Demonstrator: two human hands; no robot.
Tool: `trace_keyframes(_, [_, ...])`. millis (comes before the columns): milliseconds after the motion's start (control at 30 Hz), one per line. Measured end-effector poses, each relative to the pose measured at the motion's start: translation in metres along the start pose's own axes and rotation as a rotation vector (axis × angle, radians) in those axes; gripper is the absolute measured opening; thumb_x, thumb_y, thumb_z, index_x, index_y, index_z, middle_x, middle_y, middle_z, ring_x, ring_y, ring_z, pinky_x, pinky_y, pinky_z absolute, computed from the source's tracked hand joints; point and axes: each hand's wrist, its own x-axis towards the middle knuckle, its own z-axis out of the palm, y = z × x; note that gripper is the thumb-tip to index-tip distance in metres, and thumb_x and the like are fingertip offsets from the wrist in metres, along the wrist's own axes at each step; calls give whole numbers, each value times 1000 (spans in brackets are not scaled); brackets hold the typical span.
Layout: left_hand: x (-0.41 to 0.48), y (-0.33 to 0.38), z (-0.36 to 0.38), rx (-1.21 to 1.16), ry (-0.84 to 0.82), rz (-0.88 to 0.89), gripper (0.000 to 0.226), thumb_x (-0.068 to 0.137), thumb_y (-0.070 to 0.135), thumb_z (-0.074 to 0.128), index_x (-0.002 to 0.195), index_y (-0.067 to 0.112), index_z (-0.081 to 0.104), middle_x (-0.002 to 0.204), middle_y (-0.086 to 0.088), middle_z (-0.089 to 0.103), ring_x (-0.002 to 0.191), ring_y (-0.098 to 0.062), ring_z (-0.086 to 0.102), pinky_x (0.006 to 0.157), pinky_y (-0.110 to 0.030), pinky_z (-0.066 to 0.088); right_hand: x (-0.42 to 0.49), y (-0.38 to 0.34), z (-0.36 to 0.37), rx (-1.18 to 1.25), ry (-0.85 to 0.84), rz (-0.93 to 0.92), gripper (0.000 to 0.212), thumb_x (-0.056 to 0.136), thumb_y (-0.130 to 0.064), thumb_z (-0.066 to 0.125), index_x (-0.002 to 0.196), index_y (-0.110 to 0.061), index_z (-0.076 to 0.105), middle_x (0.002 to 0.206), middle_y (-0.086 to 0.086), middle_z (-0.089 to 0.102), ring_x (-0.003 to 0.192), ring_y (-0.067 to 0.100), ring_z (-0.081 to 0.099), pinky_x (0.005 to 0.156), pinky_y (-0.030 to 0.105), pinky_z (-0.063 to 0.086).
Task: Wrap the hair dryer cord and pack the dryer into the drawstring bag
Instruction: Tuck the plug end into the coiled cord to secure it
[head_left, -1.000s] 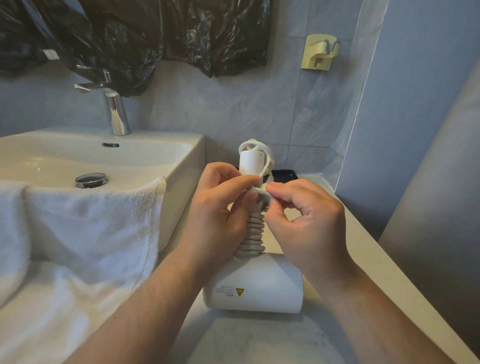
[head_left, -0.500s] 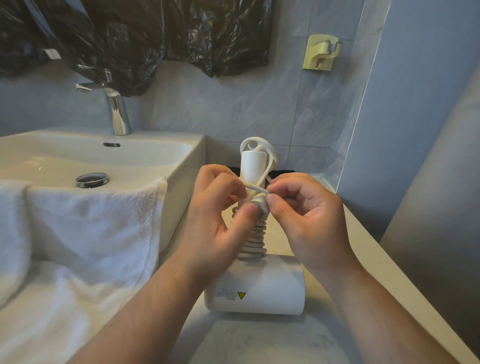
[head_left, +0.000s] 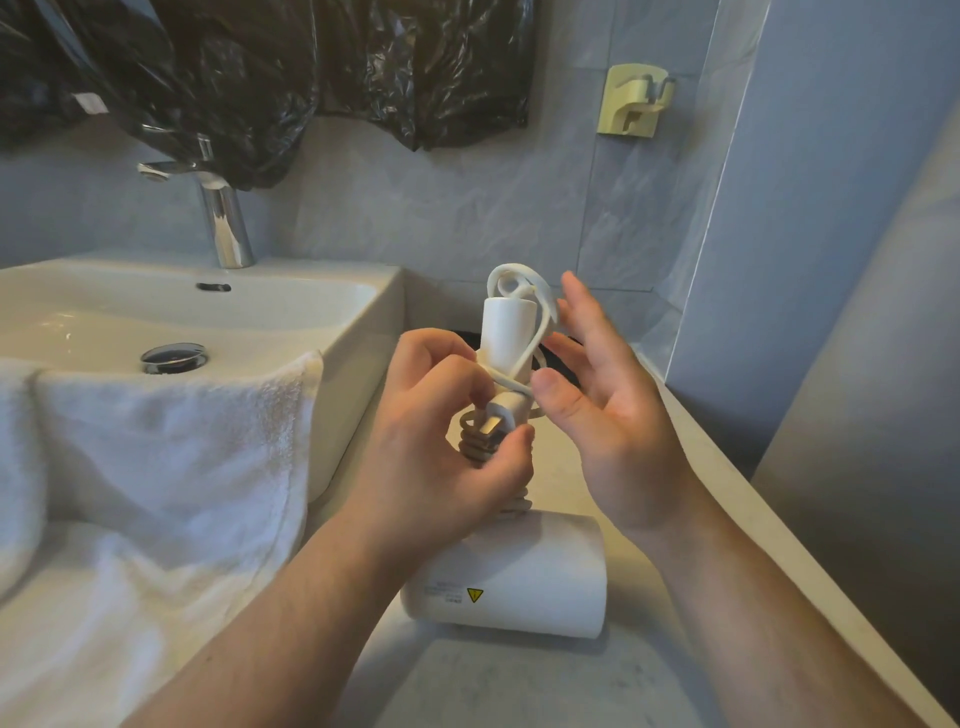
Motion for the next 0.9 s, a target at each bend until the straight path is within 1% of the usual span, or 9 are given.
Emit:
trace_keyframes(67, [0,2,1,-8,-13,26,26,72,23,67,76,-1,59,98,-6,48,98,-9,50,77,-10,39,2,-5,1,41,-45,-24,54,89,-19,53,137,-39,37,140,-4,51,122,3,54,92,20,47])
trace_keyframes(200, [-1,2,3,-6,-27,78,27,75,23,63,79,-4,61,99,-8,49,94,-15,51,77,-14,41,10,-11,-2,148,-75,-20,35,90,-20,51,124,-29,53,112,-4,58,92,11,57,77,23,48])
trace_keyframes(300, [0,3,3,-4,-40,107,27,76,23,61,80,-4,61,100,-7,49,94,-16,51,77,-17,41,11,-10,-3,68,-109,17,21,89,-36,53,108,-33,62,115,-4,56,98,16,53,84,28,44])
trace_keyframes(400, [1,3,3,-52,-43,140,16,77,21,61,87,8,60,100,1,46,95,-9,50,78,-16,41,11,-12,2,-44,-78,-21,23,95,-35,44,93,-25,65,86,-11,62,80,7,59,73,20,46])
trace_keyframes(467, [0,4,3,-65,-32,157,17,77,20,61,93,18,57,101,6,44,98,-2,49,80,-13,40,11,-12,4,-82,-45,-55,23,95,-32,43,88,-26,65,77,-14,61,71,5,58,67,18,45])
trace_keyframes(600, [-2,4,3,-44,-14,146,19,76,21,61,89,7,62,101,0,46,96,-5,49,80,-15,40,7,-8,5,-15,33,-53,5,92,-27,55,96,-29,52,79,-12,61,68,7,58,65,19,47])
trace_keyframes(700, [-2,5,5,-19,-24,139,26,76,20,61,85,-4,64,100,-6,48,90,-12,49,76,-15,41,8,-8,1,196,105,47,27,84,-25,61,102,-21,41,85,3,68,70,12,66,64,24,53])
trace_keyframes(800, [-4,8,5,-81,-59,123,23,76,15,58,87,-5,63,100,-9,50,87,-10,52,68,-14,43,8,-6,-2,299,18,138,17,83,-22,58,99,-18,54,78,-2,65,72,13,63,64,27,50])
trace_keyframes(900, [-5,9,6,-124,-78,95,23,77,13,55,89,-5,62,101,-9,53,90,-18,57,64,-27,51,8,0,-3,312,52,198,14,81,-21,56,91,-14,63,82,6,65,75,19,63,67,32,50])
